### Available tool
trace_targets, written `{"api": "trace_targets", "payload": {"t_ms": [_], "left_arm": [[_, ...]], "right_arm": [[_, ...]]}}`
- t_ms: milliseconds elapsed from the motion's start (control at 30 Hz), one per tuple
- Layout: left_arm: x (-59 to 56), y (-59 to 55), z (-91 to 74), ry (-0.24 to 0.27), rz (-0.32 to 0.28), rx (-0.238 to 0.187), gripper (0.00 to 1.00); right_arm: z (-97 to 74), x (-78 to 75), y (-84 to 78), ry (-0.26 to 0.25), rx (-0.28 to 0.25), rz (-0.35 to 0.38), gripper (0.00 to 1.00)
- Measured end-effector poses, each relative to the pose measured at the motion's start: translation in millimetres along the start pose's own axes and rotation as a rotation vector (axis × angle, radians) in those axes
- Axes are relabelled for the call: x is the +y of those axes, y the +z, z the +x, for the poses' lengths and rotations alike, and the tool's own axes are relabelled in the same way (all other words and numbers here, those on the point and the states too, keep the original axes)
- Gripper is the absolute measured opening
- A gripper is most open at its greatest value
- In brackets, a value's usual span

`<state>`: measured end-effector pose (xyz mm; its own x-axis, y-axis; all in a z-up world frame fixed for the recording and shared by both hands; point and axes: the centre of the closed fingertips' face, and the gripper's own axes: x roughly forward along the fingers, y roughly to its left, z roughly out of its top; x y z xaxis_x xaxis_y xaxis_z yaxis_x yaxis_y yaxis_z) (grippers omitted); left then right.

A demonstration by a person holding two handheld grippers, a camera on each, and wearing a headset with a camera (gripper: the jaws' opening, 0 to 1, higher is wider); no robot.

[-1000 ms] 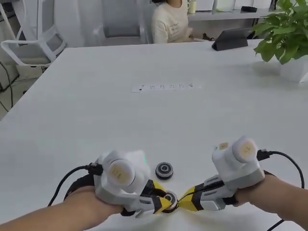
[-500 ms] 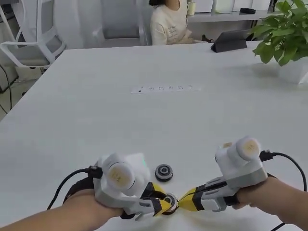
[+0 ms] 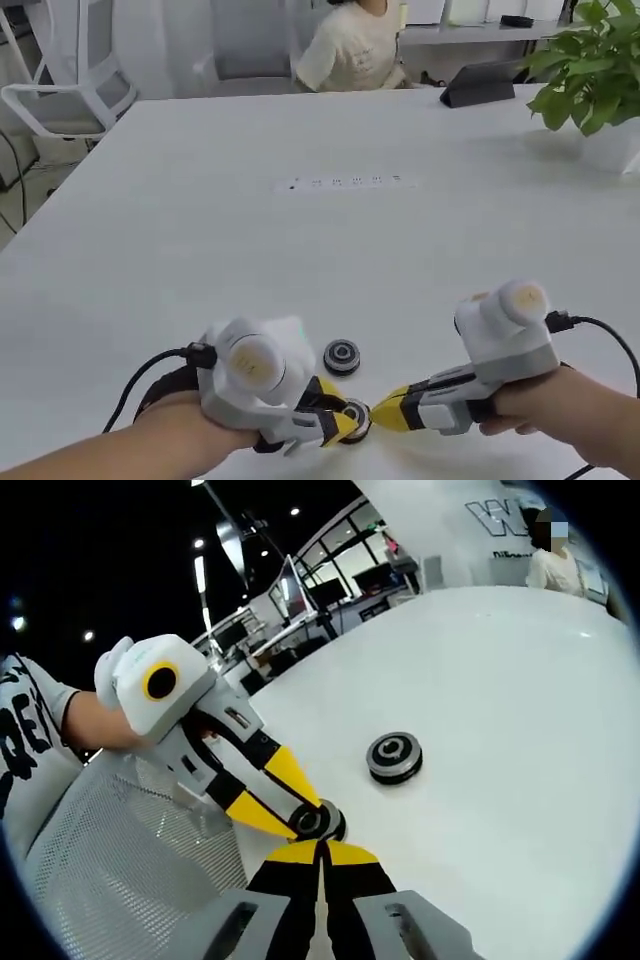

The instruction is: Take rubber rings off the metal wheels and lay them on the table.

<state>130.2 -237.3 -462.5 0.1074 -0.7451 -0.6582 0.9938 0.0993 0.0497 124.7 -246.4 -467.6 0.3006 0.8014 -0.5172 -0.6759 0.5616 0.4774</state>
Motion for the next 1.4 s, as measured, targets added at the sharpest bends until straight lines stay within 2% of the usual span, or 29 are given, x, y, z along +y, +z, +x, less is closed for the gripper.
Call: {"api": "trace_targets", "payload": {"t_ms": [767, 1400], "left_arm": [[0.3, -0.5, -0.1, 0.009, -0.003, 0.009, 0.07], [0.3, -0.4, 0.2, 0.019, 0.0, 0.019, 0.07]], "right_arm": [[1.1, 4.8, 3.0, 0.009, -0.003, 0.001, 0.0], [3.4, 12.5, 8.4, 0.036, -0.023, 0.013, 0.0]]}}
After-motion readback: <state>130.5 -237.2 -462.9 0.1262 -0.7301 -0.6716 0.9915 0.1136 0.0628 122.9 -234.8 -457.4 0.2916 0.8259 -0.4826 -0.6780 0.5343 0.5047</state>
